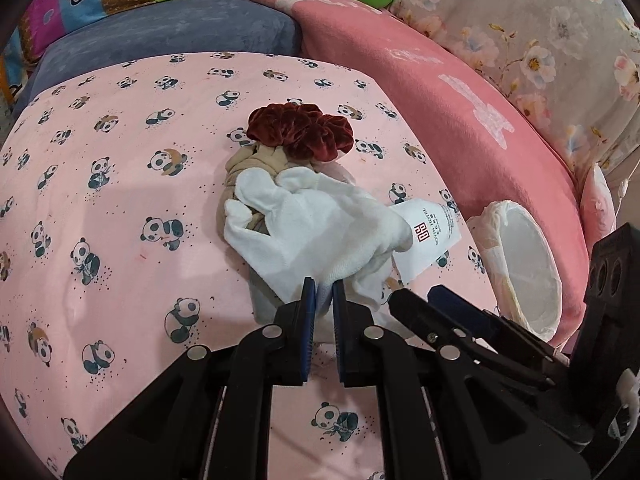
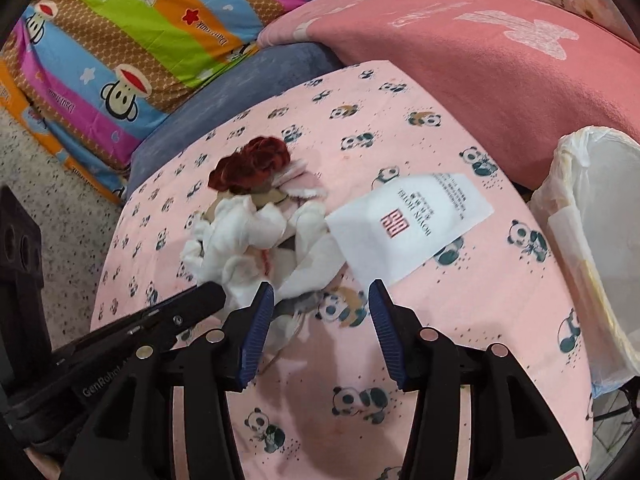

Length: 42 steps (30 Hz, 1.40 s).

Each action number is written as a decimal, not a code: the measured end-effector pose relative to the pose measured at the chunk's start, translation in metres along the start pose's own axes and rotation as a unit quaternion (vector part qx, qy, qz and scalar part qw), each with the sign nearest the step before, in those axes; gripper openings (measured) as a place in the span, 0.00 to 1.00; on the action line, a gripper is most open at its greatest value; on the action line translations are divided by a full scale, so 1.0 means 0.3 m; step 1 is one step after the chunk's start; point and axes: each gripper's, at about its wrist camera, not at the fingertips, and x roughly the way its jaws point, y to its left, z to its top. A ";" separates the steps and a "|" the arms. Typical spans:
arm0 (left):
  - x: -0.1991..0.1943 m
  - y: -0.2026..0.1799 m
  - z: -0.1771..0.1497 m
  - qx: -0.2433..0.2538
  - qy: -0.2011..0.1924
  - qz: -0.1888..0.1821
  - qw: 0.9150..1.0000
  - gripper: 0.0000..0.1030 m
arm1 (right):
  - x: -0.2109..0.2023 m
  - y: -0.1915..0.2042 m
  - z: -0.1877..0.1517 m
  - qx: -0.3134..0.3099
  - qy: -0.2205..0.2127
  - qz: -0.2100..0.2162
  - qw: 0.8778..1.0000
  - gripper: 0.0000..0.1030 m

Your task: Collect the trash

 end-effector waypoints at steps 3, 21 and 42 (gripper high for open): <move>-0.019 0.019 -0.018 -0.002 -0.001 0.007 1.000 0.09 | 0.018 0.014 -0.035 0.003 0.011 0.014 1.000 0.45; -0.100 0.055 -0.024 -0.013 -0.026 0.017 0.999 0.09 | 0.058 0.073 -0.025 0.004 0.022 0.028 0.999 0.07; -0.212 -0.156 0.007 0.045 -0.065 -0.006 0.997 0.24 | -0.451 0.020 0.079 0.017 -0.130 0.078 0.988 0.07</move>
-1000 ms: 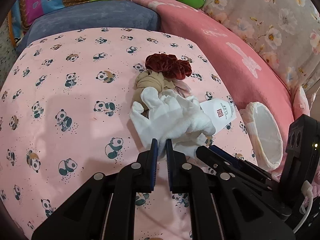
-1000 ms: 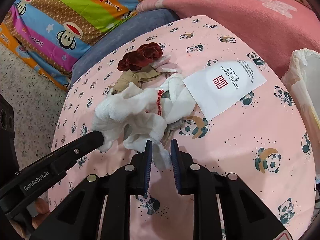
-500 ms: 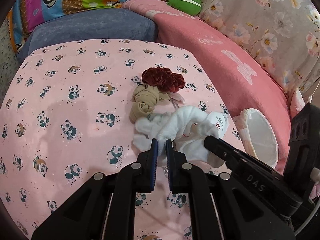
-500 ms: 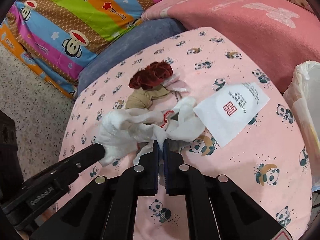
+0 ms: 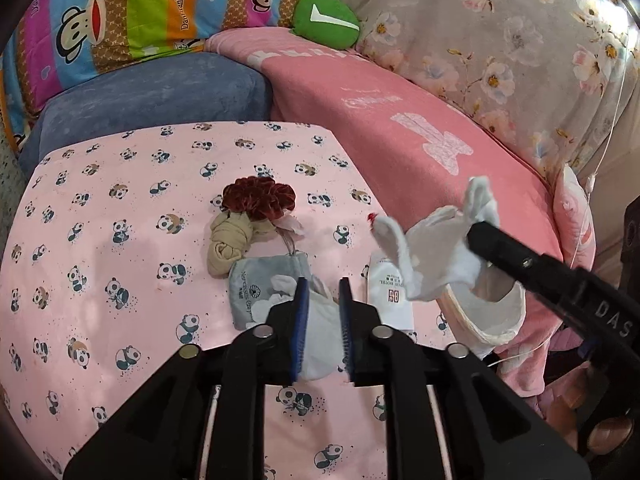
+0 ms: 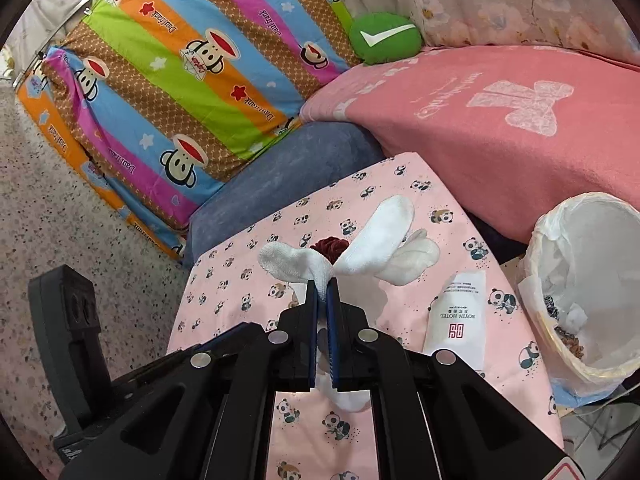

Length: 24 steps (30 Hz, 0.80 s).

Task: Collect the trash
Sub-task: 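Lift a white sock with the right gripper while the left grasps another white sock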

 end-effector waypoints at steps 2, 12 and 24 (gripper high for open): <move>0.020 -0.007 -0.028 0.005 0.005 0.008 1.000 0.53 | -0.022 -0.011 0.000 0.005 -0.005 -0.001 1.000 0.06; 0.214 -0.058 -0.161 0.050 0.063 0.055 0.995 0.62 | -0.067 -0.088 -0.033 0.020 -0.005 -0.031 0.999 0.07; 0.319 -0.048 -0.210 0.062 0.104 0.067 0.990 0.22 | -0.047 -0.182 -0.098 0.049 0.014 -0.052 0.997 0.06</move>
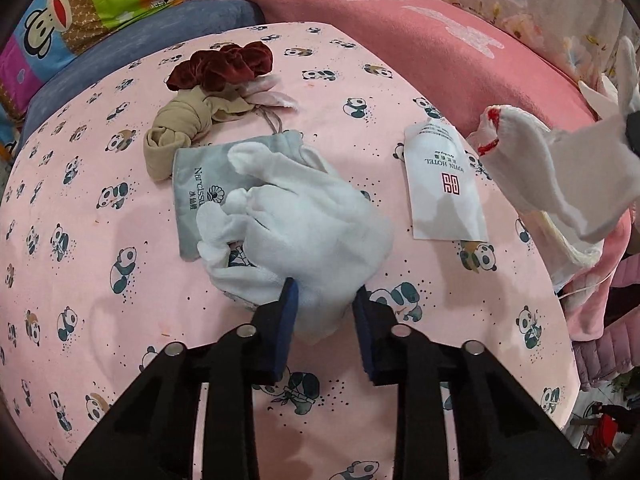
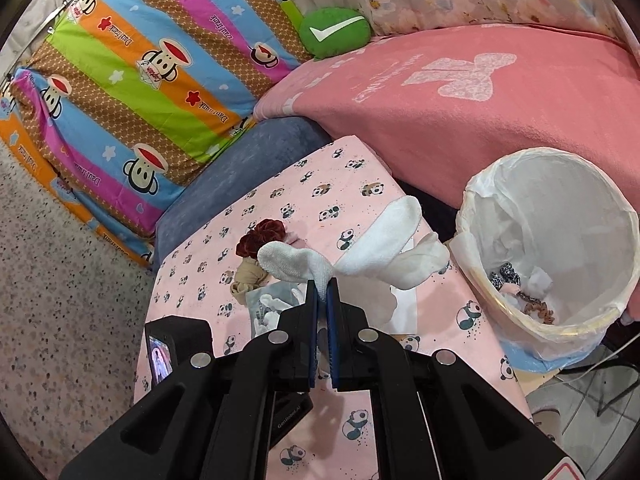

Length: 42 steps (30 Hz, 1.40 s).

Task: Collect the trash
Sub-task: 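Lift a white sock with the right gripper while the left grasps another white sock, then carry both white socks over the bin and open both grippers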

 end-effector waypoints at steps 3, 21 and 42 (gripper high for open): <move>-0.038 0.001 0.003 -0.004 -0.008 -0.008 1.000 0.10 | 0.001 -0.011 -0.012 0.002 0.002 -0.005 1.000 0.06; -0.305 -0.186 0.165 0.034 -0.101 -0.062 0.992 0.09 | -0.129 -0.087 0.034 0.015 -0.048 -0.014 0.999 0.07; -0.255 -0.553 0.266 0.132 -0.102 -0.113 0.980 0.09 | -0.284 -0.409 0.118 0.076 -0.098 -0.078 0.989 0.07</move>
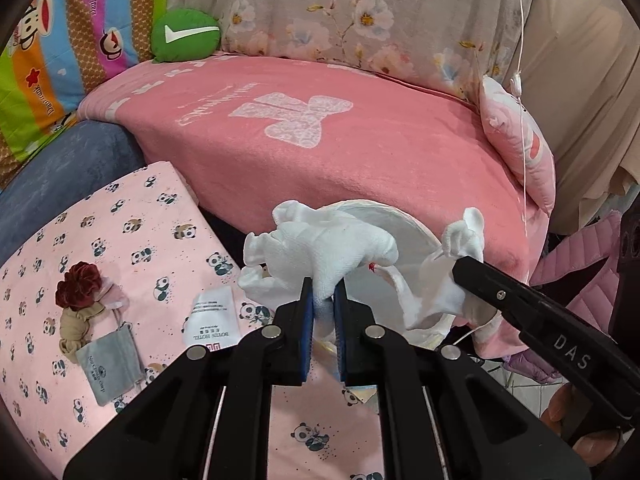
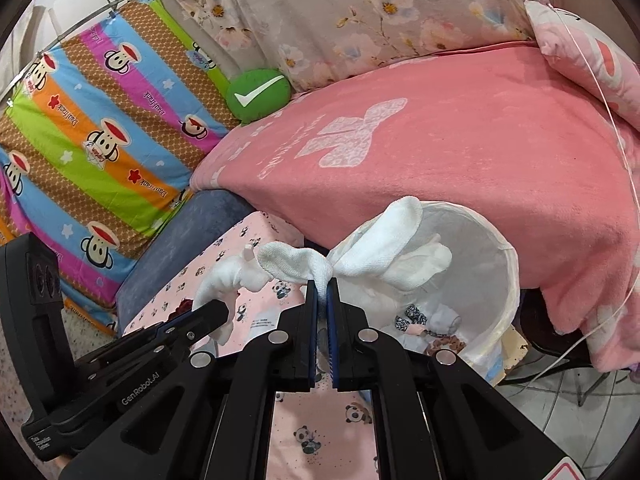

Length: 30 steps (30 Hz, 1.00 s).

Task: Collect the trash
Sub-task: 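Carry both white socks over the bin and open both grippers, then move both grippers back over the remaining items on the cushion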

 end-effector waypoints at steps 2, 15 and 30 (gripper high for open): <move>0.019 -0.022 0.009 0.006 0.003 -0.005 1.000 0.09 | 0.004 -0.026 0.010 0.005 -0.001 -0.006 1.000 0.07; 0.105 -0.090 0.069 0.022 0.014 -0.028 0.999 0.14 | 0.069 -0.109 0.067 0.015 0.005 -0.032 0.999 0.07; 0.044 0.052 0.032 -0.038 -0.004 0.029 0.999 0.60 | 0.088 -0.045 0.037 0.004 0.008 -0.032 0.999 0.30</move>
